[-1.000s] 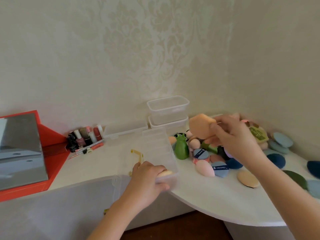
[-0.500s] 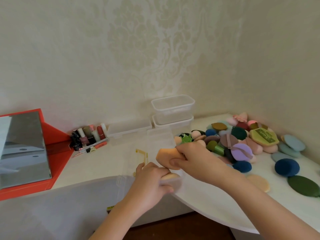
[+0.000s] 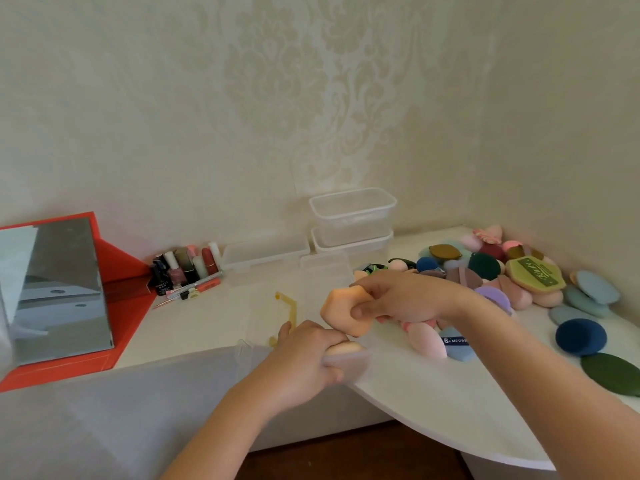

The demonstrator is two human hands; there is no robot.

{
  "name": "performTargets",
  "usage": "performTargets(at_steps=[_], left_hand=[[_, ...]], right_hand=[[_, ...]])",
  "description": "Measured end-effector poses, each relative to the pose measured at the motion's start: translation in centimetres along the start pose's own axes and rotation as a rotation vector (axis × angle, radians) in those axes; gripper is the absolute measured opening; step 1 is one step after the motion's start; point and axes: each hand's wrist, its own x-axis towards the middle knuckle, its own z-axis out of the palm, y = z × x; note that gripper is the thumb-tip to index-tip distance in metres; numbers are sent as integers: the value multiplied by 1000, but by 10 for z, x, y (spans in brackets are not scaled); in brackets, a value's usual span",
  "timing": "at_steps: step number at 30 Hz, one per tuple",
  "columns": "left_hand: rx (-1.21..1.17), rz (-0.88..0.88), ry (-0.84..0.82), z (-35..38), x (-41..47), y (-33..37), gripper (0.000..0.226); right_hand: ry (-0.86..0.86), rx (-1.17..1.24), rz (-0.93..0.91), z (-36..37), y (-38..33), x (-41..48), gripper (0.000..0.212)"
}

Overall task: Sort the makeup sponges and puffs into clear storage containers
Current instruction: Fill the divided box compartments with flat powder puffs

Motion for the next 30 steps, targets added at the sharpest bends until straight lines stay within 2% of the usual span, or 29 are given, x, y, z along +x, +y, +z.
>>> performTargets(at_steps=[3,6,8,11,16,20,26,30], left_hand=[[-3,27,-53,-5,-1,-2,24],[-36,19,-11,-6,-3,-1,26],[-57,-3,1,-6,-4,0,27],[-39,-21,-11,-7,-3,0,27],[18,7,-21,-6,-1,0,29],[82,11,-15,-4,-1,0,38],[217,51,62,0,-5,1,42],[250,69,90,1,-6,1,46]], right_hand=[[-12,-16,-3,-2,1,0,13],[-43,-105,32,-4,-4,-5,11],[-58,-184,54,-3,-7,-7,18],[12,-248,9,9,-7,3,29],[97,-366,-17,15,-9,15,32],[202,-643,-98,21,-16,19,42],[348,-753,-75,36,-6,23,41],[357,-812,-75,36,-4,25,38]])
